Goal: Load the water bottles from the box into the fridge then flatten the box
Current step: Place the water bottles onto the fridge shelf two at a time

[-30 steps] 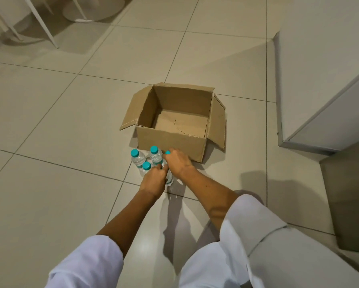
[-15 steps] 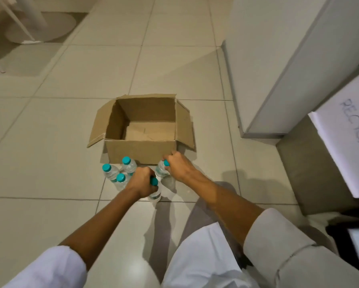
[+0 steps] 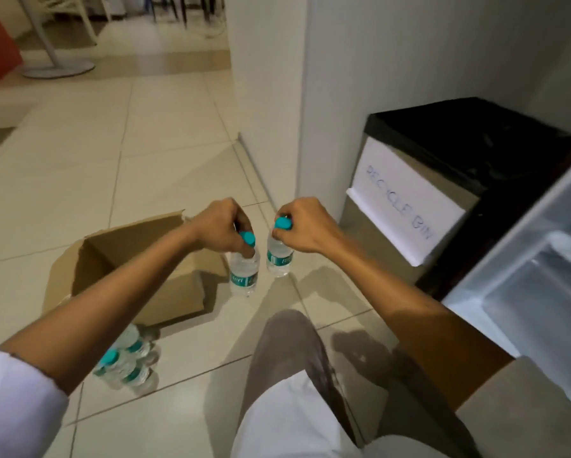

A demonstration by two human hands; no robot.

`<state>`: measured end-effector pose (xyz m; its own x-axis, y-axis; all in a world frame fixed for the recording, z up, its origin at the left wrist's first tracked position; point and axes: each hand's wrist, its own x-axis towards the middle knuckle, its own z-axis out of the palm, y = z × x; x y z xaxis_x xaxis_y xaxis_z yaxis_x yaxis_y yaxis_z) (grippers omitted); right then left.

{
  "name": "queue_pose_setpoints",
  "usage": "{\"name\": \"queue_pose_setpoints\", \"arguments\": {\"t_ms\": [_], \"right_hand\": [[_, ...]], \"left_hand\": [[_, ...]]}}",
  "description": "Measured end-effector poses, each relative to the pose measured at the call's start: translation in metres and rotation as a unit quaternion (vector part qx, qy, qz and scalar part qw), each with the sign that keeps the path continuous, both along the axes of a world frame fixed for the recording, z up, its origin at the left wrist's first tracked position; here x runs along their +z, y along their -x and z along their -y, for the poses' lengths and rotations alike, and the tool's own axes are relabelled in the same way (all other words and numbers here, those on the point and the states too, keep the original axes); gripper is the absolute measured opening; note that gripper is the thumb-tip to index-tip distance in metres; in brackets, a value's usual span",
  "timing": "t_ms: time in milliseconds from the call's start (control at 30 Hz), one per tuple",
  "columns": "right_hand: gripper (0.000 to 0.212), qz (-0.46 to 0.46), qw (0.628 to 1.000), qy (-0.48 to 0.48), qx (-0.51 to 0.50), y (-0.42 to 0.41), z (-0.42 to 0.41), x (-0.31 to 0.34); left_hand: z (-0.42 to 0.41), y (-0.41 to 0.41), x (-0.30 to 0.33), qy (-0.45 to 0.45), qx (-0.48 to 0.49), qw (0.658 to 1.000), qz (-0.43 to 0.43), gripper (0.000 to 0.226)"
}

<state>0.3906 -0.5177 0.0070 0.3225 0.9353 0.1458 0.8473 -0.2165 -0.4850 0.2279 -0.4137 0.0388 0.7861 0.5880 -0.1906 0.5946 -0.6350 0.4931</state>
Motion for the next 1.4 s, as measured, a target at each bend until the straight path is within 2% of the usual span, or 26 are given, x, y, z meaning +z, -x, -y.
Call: {"name": "queue_pose_setpoints", "arguments": {"t_ms": [167,333,533,633,767,967,1067,1200,1400], "right_hand": [[0.024,-0.026,0.993,-0.05,-0.106,-0.045,0.076,0.075],[0.021,-0.009,0.97,-0.098,-0.224,-0.083,0.162,0.142],[0.022,0.009,0.917,-0.158,-0.366,-0.113,0.267,0.202],[0.024,0.044,0.882,-0.19,-0.43,-0.121,0.316,0.23],[0.028,0.096,0.83,-0.245,-0.492,-0.132,0.373,0.259],[0.031,0.179,0.727,-0.355,-0.559,-0.154,0.422,0.277],[0.028,0.227,0.676,-0.413,-0.567,-0.168,0.431,0.275],[0.031,0.281,0.623,-0.444,-0.579,-0.193,0.434,0.262],[0.014,0.299,0.566,-0.474,-0.605,-0.235,0.429,0.236]], "left_hand": [[0.047,-0.069,0.074,0.084,-0.075,0.99,0.09,0.013],[0.11,-0.138,0.134,0.096,-0.19,0.972,0.104,0.014],[0.187,-0.209,0.194,0.104,-0.284,0.942,0.144,0.027],[0.227,-0.238,0.223,0.101,-0.324,0.922,0.184,0.036],[0.268,-0.269,0.254,0.097,-0.368,0.891,0.246,0.014],[0.312,-0.297,0.28,0.069,-0.388,0.86,0.324,0.017],[0.325,-0.312,0.281,0.028,-0.365,0.849,0.38,0.023],[0.337,-0.334,0.269,0.009,-0.324,0.831,0.452,0.035],[0.343,-0.392,0.228,-0.025,-0.299,0.768,0.566,0.019]]}}
